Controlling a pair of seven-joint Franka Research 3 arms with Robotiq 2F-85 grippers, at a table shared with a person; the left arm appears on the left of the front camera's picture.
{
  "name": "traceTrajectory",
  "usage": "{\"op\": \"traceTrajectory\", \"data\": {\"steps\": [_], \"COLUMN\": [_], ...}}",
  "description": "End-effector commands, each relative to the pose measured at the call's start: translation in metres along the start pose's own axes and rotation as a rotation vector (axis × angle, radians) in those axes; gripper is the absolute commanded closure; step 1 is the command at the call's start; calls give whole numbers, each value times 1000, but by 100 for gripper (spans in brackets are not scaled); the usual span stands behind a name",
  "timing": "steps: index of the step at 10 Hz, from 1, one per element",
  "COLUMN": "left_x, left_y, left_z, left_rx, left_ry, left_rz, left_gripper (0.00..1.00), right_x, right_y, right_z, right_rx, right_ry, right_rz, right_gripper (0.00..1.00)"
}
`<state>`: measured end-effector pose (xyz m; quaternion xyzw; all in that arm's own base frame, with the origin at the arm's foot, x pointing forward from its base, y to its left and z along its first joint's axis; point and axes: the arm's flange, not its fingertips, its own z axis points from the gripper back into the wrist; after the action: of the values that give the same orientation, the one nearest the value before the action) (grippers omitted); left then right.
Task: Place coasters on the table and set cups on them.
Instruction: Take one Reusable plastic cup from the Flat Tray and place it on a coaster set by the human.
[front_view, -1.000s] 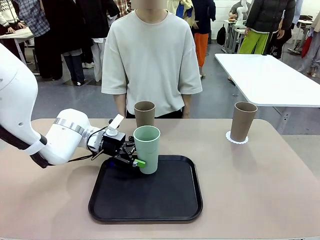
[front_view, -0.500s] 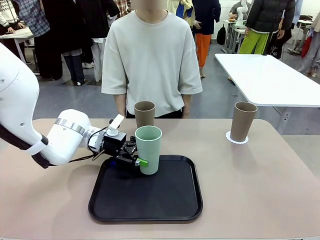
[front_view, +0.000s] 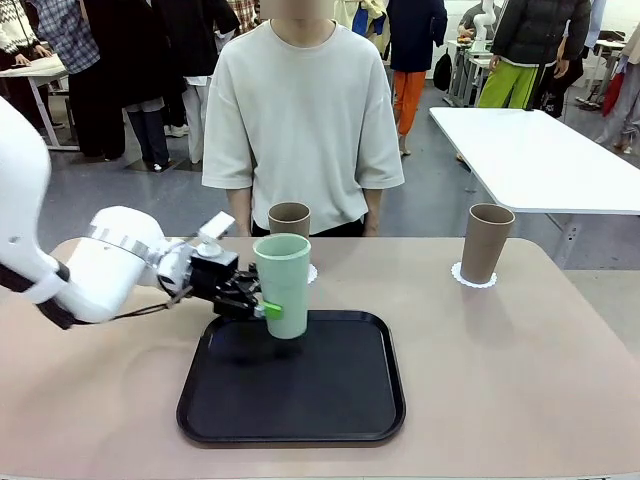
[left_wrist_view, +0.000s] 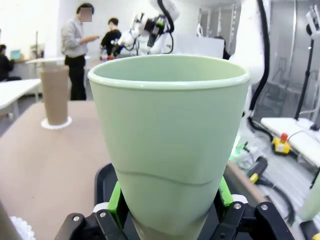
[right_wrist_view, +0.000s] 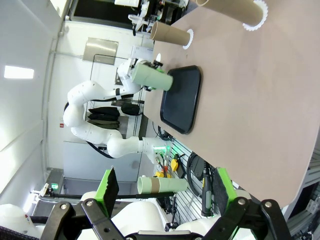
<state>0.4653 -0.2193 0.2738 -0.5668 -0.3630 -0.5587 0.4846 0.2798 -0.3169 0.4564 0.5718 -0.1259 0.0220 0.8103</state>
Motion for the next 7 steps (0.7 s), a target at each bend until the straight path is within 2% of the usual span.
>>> {"op": "traceTrajectory", "data": {"steps": [1,2,4,7], "left_x": [49,65,94,114], "left_y": [-45,-57,-92,-121], "left_z": [52,72,115,157], "left_rx": [32,54,195,290], "left_ry": [-16,7,26,22], "left_rz": [5,25,-1,34], "left_gripper": [75,75,75,75], "right_x": [-2,-2,-2,-2], "right_y": [1,1,1,1], "right_z": [1,1,1,1], "right_rx": [7,7,7,7], "right_ry": [-2,-2,-2,-2], "right_rz": [5,5,5,5], "right_gripper": [0,0,0,0]}}
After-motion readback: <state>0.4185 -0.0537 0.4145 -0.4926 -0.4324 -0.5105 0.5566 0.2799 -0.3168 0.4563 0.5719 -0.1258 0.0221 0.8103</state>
